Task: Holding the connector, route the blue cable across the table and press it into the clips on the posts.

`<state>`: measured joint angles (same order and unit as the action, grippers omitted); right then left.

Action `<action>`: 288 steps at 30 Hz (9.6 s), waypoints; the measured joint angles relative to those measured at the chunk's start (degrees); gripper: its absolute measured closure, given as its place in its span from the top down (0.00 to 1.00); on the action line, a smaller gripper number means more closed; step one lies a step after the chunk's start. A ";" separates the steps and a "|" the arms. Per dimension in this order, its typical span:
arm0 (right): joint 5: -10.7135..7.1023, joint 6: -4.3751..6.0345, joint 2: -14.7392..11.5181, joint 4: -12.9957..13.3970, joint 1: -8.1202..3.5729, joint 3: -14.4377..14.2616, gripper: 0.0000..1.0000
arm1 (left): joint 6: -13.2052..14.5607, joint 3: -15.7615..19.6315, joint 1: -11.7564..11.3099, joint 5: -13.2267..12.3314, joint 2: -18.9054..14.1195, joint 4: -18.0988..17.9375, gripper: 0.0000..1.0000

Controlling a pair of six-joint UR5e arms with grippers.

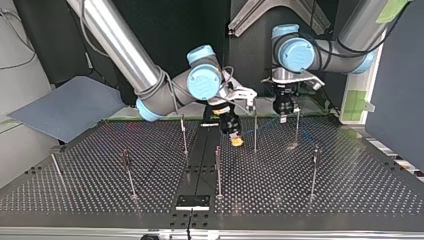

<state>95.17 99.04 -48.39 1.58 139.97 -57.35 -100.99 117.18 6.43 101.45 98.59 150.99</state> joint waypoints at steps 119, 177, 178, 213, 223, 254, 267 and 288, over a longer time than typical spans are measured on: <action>-9.99 -0.01 0.70 9.30 -10.19 -14.84 0.00 | 4.90 -10.29 -4.08 -4.58 18.78 -4.00 1.00; -10.77 0.19 0.70 7.57 -11.71 -14.86 0.00 | -2.20 -1.96 15.37 1.05 10.96 -7.01 1.00; -10.78 0.19 0.70 7.58 -11.75 -14.86 0.00 | -2.34 -2.23 15.69 1.06 11.41 -6.94 1.00; -10.61 -0.09 0.70 7.13 -12.48 -14.86 0.00 | -3.25 -14.35 14.71 5.24 19.28 -5.98 1.00; -10.67 -0.02 0.70 7.19 -12.55 -14.86 0.00 | -2.32 -19.60 14.29 4.97 23.36 -2.06 1.00; -10.89 -0.62 0.26 5.67 -12.49 -14.82 0.00 | -2.86 -22.08 14.69 7.96 24.40 4.05 0.00; -10.52 -0.05 -5.87 1.88 -12.94 -16.85 0.00 | -2.81 -18.44 14.96 9.42 19.04 7.28 0.00; -10.60 0.09 -16.06 -0.59 -12.42 -19.26 0.00 | -3.48 -16.56 15.84 9.16 8.68 10.36 0.00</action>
<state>84.57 99.13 -64.45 1.00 127.55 -76.61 -104.47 100.62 22.27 110.61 107.27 161.35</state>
